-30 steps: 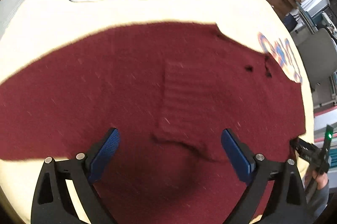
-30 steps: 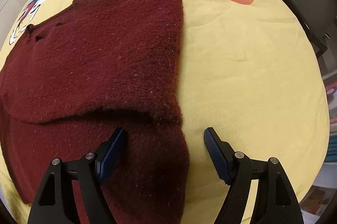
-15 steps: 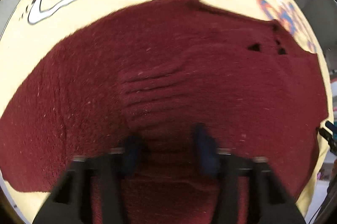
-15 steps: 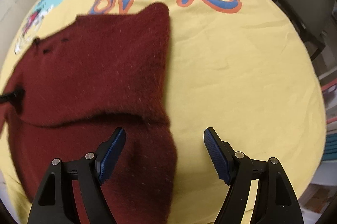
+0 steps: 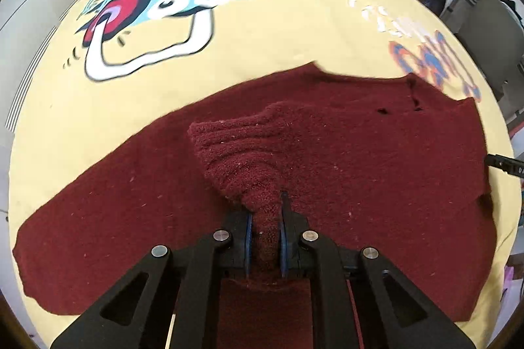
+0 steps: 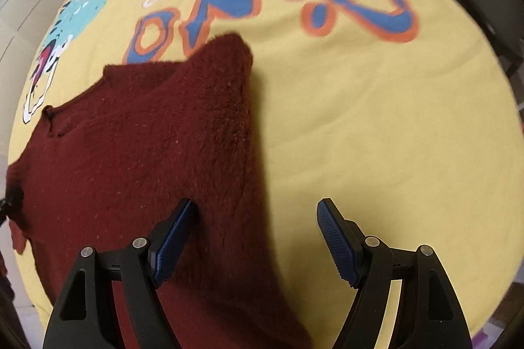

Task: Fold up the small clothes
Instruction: 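Grasp the ribbed cuff with the left gripper and fold it across the body, then open the left gripper and lift it away from the folded sleeve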

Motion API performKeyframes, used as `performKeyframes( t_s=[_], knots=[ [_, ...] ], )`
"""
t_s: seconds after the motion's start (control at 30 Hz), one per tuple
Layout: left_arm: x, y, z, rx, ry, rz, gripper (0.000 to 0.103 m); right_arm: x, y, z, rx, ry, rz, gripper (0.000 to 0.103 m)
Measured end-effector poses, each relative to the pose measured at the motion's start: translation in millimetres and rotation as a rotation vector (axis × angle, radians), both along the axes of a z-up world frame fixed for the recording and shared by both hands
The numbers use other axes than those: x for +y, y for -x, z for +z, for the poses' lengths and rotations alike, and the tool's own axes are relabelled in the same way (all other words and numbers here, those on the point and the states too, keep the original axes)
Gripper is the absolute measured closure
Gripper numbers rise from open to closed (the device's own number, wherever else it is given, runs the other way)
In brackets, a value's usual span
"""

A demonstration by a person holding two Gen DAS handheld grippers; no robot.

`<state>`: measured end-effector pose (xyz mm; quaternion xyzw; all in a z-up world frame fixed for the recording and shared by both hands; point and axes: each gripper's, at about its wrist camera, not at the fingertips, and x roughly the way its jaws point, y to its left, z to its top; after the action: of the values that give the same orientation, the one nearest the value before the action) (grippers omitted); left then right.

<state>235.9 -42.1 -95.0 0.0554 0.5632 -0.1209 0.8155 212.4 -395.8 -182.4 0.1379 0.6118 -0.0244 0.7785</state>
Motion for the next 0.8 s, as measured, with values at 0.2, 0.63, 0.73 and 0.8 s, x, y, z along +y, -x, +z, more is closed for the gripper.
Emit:
performKeyframes(
  t_s=[0.2, 0.63, 0.73, 0.8],
  knots=[
    [20.4, -6.0, -22.8, 0.053, 0.009, 0.044, 0.093, -4.8, -2.1, -1.3, -0.034, -0.042, -0.025, 0.083],
    [43.6, 9.7, -13.2, 0.03, -0.002, 0.078, 0.069, 12.5, 16.4, 30.6, -0.134, 0.069, -0.026, 0.055],
    [42.6, 17.2, 8.7, -0.014, -0.012, 0.073, 0.041, 31.0, 24.5, 57.9, -0.22, 0.093, 0.008, 0.027],
    [40.3, 21.9, 24.7, -0.038, 0.02, 0.073, 0.017, 48.1, 29.8, 73.5, -0.266, 0.097, 0.045, 0.023]
  ],
)
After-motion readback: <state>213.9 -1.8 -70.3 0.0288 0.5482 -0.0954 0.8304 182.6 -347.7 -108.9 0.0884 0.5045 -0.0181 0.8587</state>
